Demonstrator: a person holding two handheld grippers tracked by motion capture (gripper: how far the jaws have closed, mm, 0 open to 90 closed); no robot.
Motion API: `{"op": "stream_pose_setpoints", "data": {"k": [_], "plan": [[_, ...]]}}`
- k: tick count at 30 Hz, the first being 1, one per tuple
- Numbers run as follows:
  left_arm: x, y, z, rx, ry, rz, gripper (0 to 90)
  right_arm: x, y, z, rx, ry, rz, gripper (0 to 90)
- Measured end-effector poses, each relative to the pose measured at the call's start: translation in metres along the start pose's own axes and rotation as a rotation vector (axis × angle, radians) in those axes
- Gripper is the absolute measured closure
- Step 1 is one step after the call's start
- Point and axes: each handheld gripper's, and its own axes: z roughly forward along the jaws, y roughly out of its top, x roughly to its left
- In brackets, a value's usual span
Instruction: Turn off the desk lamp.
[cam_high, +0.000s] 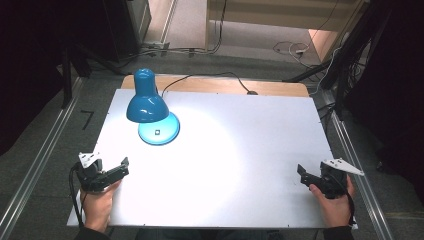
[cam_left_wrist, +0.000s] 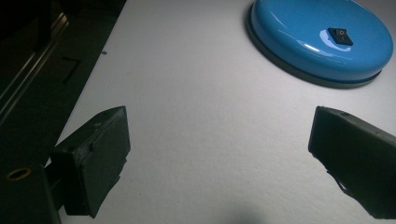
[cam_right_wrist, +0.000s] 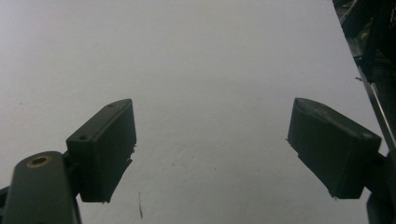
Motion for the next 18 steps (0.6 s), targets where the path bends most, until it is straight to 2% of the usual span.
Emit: {"op": "stream_pose_setpoints", "data": {"k": [3, 8, 18], "plan": [[-0.001, 0.0, 0.0, -0.007, 0.0, -0.004, 6.4, -0.003, -0.002, 0.002, 0.015, -0.002, 0.011, 13.8], [-0.001, 0.001, 0.002, -0.005, 0.006, -0.007, 6.4, -0.01, -0.002, 0.001, 0.01, 0.001, 0.051, 13.8], [-0.005, 0.003, 0.005, -0.01, 0.005, 0.004, 6.4, -0.009, -0.002, 0.001, 0.021, 0.016, 0.055, 12.9]]}}
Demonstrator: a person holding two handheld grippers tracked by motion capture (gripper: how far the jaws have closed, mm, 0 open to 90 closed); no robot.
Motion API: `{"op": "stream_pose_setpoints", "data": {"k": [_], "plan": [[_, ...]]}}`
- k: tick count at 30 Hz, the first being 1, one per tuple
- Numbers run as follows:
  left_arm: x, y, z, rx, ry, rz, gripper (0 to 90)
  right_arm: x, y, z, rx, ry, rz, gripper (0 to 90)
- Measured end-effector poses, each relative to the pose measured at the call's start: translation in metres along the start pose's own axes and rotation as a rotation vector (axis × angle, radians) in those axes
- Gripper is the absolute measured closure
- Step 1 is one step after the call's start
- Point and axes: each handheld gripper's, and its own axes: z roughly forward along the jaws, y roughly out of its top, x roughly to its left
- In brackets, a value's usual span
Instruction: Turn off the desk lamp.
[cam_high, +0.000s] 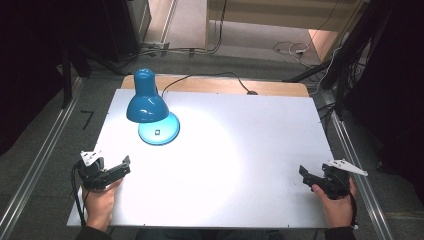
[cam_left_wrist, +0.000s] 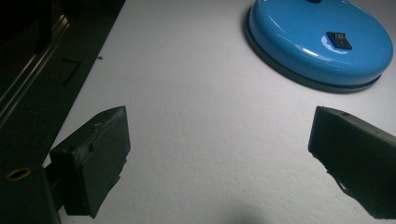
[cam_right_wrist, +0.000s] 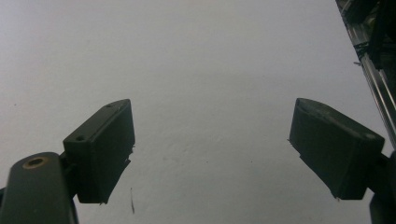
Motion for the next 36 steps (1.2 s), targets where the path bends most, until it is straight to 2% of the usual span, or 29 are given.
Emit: {"op": "stream_pose_setpoints", "data": {"k": [9, 20, 36], "plan": [[-0.011, 0.002, 0.005, -0.004, 0.0, 0.038, 7.0, -0.001, -0.001, -0.002, -0.001, -0.001, 0.007, 12.9], [-0.021, 0.005, 0.007, -0.008, -0.033, 0.031, 7.4, -0.001, -0.001, -0.002, 0.0, -0.006, 0.007, 12.9], [-0.033, 0.013, 0.014, -0.022, -0.051, 0.037, 10.8, -0.002, -0.001, -0.002, -0.001, -0.006, 0.01, 12.9]]}}
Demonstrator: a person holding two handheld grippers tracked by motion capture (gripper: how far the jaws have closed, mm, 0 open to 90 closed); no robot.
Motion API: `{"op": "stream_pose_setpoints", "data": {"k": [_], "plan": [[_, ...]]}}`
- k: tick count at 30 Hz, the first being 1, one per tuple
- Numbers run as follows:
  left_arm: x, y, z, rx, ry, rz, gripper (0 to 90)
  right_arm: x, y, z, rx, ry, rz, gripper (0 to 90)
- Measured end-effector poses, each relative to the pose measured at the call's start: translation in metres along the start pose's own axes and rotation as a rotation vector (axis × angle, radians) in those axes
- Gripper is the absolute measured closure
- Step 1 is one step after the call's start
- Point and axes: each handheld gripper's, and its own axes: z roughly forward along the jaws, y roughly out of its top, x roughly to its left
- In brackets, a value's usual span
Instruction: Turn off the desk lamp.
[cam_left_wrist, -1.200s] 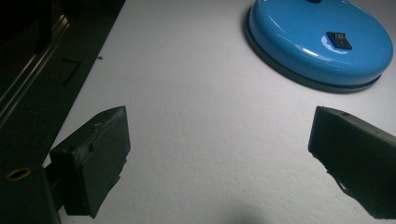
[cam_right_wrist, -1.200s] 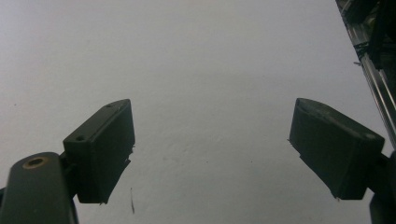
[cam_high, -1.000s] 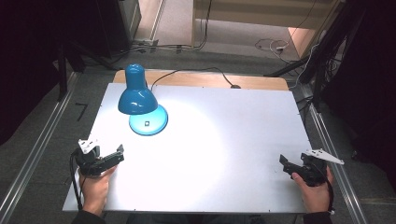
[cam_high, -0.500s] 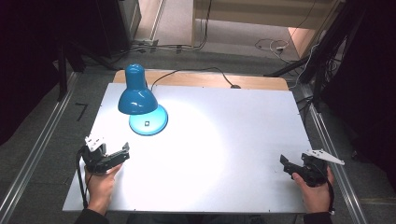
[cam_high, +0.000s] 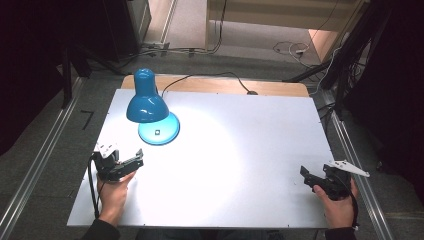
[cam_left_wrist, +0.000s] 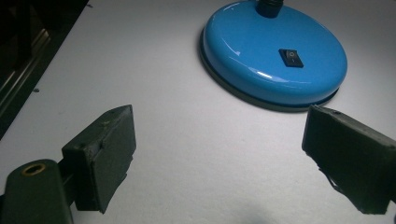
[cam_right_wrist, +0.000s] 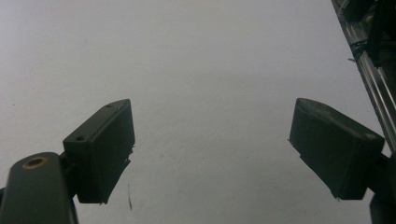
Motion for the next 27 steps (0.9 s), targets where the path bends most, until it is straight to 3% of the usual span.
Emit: {"op": "stream_pose_setpoints", "data": {"k": [13, 19, 27], "plan": [[-0.007, 0.007, 0.011, -0.005, -0.007, 0.014, 15.2, 0.0, 0.0, 0.0, 0.003, 0.0, 0.001, 12.9], [-0.017, 0.011, 0.017, -0.02, -0.002, 0.057, 18.7, 0.0, 0.0, 0.001, 0.006, -0.002, 0.003, 12.9], [-0.022, 0.013, 0.025, -0.041, -0.029, 0.071, 34.6, -0.001, 0.0, 0.0, 0.006, 0.002, 0.009, 12.9]]}}
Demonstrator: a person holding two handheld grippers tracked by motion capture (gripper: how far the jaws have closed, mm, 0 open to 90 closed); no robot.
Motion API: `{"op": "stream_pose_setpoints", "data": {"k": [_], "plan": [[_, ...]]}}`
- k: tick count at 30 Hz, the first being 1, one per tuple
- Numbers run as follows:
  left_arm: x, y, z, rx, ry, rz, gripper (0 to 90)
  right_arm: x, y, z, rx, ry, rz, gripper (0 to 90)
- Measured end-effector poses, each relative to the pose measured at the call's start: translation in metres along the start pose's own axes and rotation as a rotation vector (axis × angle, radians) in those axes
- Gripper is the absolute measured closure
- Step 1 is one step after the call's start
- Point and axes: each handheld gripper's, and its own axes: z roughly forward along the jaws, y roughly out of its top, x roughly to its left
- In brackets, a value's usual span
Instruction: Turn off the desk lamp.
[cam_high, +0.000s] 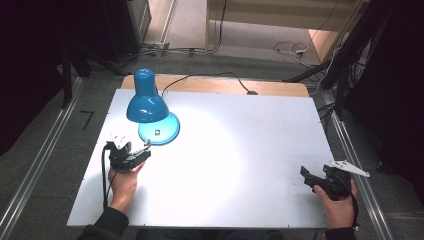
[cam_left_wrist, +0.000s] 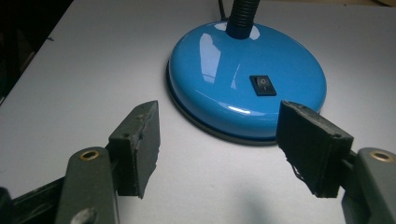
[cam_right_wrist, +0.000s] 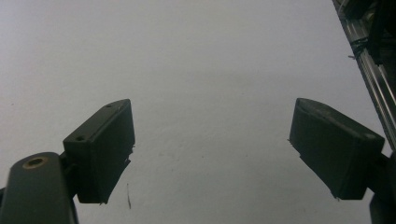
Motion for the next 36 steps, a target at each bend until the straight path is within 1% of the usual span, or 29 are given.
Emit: {"op": "stream_pose_setpoints", "data": {"k": [3, 8, 15, 16, 20, 25, 30, 36], "plan": [[-0.001, 0.0, 0.002, 0.0, -0.005, 0.002, 41.1, 0.0, 0.0, 0.0, 0.0, 0.002, 0.001, 12.9], [-0.002, 0.001, 0.005, -0.019, -0.018, 0.003, 53.8, 0.001, 0.0, 0.001, 0.002, 0.003, -0.001, 13.0], [-0.005, 0.003, 0.009, -0.024, -0.031, 0.022, 70.5, 0.0, 0.0, 0.001, 0.0, 0.004, -0.002, 13.0], [-0.007, 0.005, 0.01, -0.019, -0.032, 0.028, 72.8, 0.0, 0.0, 0.001, 0.001, 0.003, -0.001, 13.0], [-0.014, 0.009, 0.013, -0.036, -0.04, 0.048, 78.7, 0.0, 0.0, 0.0, 0.0, 0.003, -0.001, 13.0], [-0.02, 0.008, 0.021, -0.033, -0.042, 0.056, 89.2, 0.0, 0.0, 0.0, 0.001, 0.003, 0.003, 13.0], [-0.023, 0.008, 0.025, -0.038, -0.047, 0.065, 90.0, -0.001, 0.0, 0.0, 0.003, 0.002, 0.004, 13.0], [-0.025, 0.009, 0.029, -0.036, -0.053, 0.063, 90.0, -0.001, 0.0, 0.0, 0.001, 0.006, 0.003, 13.0]]}}
